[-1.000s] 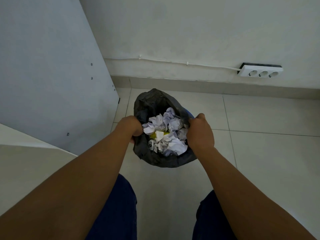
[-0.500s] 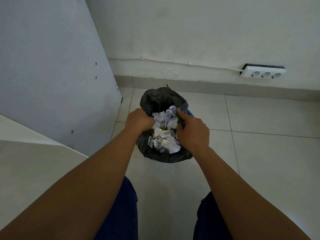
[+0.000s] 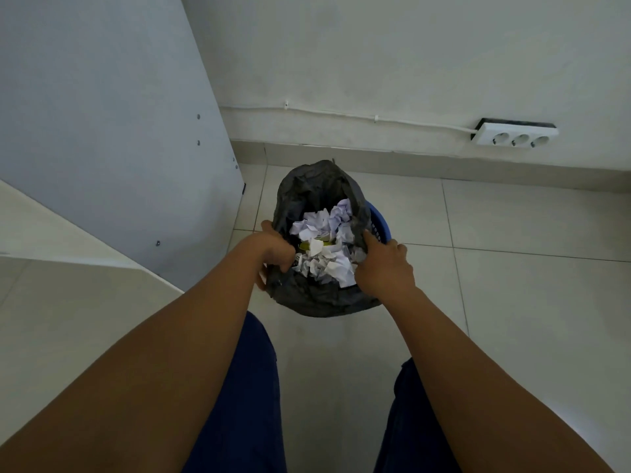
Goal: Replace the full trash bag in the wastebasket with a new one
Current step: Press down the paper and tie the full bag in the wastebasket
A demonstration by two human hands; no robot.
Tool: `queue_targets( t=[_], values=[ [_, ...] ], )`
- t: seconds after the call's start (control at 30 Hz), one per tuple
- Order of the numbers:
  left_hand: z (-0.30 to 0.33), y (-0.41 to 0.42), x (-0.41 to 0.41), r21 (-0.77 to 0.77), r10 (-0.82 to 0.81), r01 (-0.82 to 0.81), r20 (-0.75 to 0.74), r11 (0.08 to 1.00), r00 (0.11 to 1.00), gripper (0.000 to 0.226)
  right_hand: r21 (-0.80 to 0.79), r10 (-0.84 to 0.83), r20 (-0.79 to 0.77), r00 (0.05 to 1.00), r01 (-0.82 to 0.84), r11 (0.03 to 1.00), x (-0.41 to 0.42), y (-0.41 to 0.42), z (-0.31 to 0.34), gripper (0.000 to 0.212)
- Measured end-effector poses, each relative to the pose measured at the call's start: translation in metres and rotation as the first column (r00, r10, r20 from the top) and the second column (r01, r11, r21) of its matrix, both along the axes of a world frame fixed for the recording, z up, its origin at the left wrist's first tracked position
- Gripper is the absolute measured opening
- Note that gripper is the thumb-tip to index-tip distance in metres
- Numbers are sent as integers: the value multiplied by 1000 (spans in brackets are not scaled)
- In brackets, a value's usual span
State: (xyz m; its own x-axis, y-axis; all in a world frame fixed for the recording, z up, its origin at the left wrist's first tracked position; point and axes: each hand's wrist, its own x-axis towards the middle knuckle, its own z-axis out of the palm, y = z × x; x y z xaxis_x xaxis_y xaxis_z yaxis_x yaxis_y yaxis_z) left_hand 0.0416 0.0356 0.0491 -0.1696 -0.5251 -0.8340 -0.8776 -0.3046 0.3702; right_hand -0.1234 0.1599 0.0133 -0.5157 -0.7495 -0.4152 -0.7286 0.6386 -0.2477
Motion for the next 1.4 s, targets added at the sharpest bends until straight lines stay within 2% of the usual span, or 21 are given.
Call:
queue_targets(
  t=[0.13,0.2,0.23,0.3,0.33,0.37,0.43,0.5,0.53,0.57,0.63,0.7,0.77,0.83,0.9,1.1,1.17,1.23,1.3,1.33,1.4],
  values=[
    [8,7,-3,77,-204,196,109,978,973,69,66,54,40,998,-57,996,11,1,8,100],
    [12,9,-5,88,-256,246,133,965,957,46,44,33,50,998,-35,998,15,2,8,101],
    [13,10,-6,72,-263,255,151,964,953,33,7,13,41,999,-13,1000,16,3,7,88],
    [11,8,-8,24,-241,241,177,970,954,19,-68,1,-26,1000,-2,998,16,5,8,38],
    [9,4,-9,19,-208,208,175,978,962,20,-69,14,-79,997,-20,997,17,6,10,16],
    [10,2,-11,26,-178,176,178,984,968,24,-73,38,-132,991,-48,996,18,7,12,7],
    [10,-2,-13,21,-167,166,190,986,968,27,-120,28,-137,990,-45,992,19,5,13,7],
    [8,-7,-17,-74,-137,154,190,985,972,14,-216,-17,-35,999,9,976,19,0,13,16],
    [10,-8,-21,-127,-119,146,203,981,972,13,-248,-22,-7,1000,20,968,18,-2,14,19],
    [11,-9,-24,-201,-108,151,210,968,972,23,-263,-19,1,1000,18,965,17,-3,14,20],
    [15,-6,-25,-426,-104,208,255,880,961,25,-275,-13,-14,1000,9,962,13,-3,15,19],
    [18,-6,-24,-529,-110,262,300,807,948,21,-275,-44,-53,998,28,961,7,-4,16,15],
    [19,-10,-22,-518,-137,309,342,798,930,15,-272,-82,-96,992,53,961,2,-7,18,9],
    [15,-16,-20,-524,-125,309,357,794,926,8,-311,-105,-115,988,64,948,-1,-10,18,13],
    [13,-18,-21,-545,-109,304,360,781,926,21,-389,-119,-104,987,69,919,-2,-13,18,17],
    [-2,-21,-32,-577,-164,236,175,782,971,34,-521,-113,13,994,103,847,-1,-19,18,34],
    [-9,-22,-32,-589,-177,215,122,779,977,35,-547,-85,26,996,86,833,1,-18,18,32],
    [-14,-27,-33,-579,-118,89,-13,811,993,28,-558,-63,65,996,89,825,1,-17,17,21],
    [-15,-31,-32,-532,44,-95,-107,842,993,77,-578,-61,152,987,138,804,-2,-17,17,18],
    [-17,-35,-32,-535,95,-147,-124,832,988,82,-591,-60,221,973,183,785,-3,-17,18,20],
    [-16,-42,-31,-583,53,-111,-116,805,992,46,-570,-54,359,932,265,778,-5,-19,21,28]
  ],
)
